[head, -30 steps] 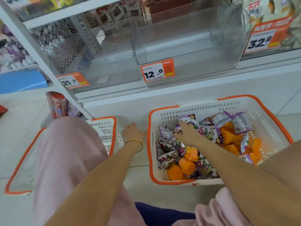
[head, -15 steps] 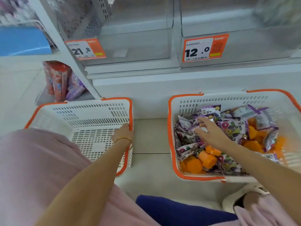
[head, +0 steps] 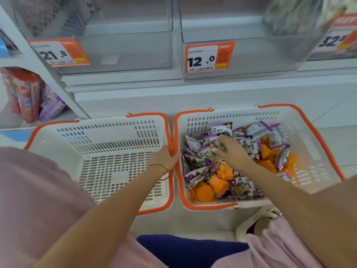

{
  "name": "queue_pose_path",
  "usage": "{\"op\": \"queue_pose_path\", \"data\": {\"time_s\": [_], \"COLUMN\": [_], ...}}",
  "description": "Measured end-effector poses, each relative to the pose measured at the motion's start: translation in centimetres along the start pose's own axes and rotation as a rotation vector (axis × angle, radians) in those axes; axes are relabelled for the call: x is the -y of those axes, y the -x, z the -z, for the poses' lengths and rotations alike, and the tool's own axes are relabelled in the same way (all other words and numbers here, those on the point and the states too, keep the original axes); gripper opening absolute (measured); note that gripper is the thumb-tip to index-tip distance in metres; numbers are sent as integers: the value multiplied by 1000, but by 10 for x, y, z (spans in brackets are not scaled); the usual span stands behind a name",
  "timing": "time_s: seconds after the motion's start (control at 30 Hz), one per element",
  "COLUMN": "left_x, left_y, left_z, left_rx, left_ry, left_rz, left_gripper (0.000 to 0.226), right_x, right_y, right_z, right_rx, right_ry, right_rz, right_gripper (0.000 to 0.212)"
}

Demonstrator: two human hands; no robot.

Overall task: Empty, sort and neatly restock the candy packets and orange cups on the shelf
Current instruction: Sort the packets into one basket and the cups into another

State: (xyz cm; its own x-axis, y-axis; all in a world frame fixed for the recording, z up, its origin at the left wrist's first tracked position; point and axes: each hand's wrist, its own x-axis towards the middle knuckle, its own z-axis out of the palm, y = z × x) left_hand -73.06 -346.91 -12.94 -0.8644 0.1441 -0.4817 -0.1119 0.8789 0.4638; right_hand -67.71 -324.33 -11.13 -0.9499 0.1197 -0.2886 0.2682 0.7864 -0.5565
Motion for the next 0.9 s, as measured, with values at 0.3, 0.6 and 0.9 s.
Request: {"op": "queue_pose_path", "data": {"time_s": [0.3,0.6,0.9], "left_x": [19,17,14], "left_y": [-7,-11,-7], "left_z": [-6,-3,1], "left_rx": [-15,2,19], "left_ry": [-66,-129,-78], "left_rz": [-49,-37,-40], "left_gripper": [72,59,65], "right_x": [5,4,-2], "right_y": [-25,-50,-32], "right_z": [-61,-83,-74], "right_rx": [383,395,71], "right_ry": [484,375,100], "right_rz": [235,252,184], "right_gripper": [115,102,45]}}
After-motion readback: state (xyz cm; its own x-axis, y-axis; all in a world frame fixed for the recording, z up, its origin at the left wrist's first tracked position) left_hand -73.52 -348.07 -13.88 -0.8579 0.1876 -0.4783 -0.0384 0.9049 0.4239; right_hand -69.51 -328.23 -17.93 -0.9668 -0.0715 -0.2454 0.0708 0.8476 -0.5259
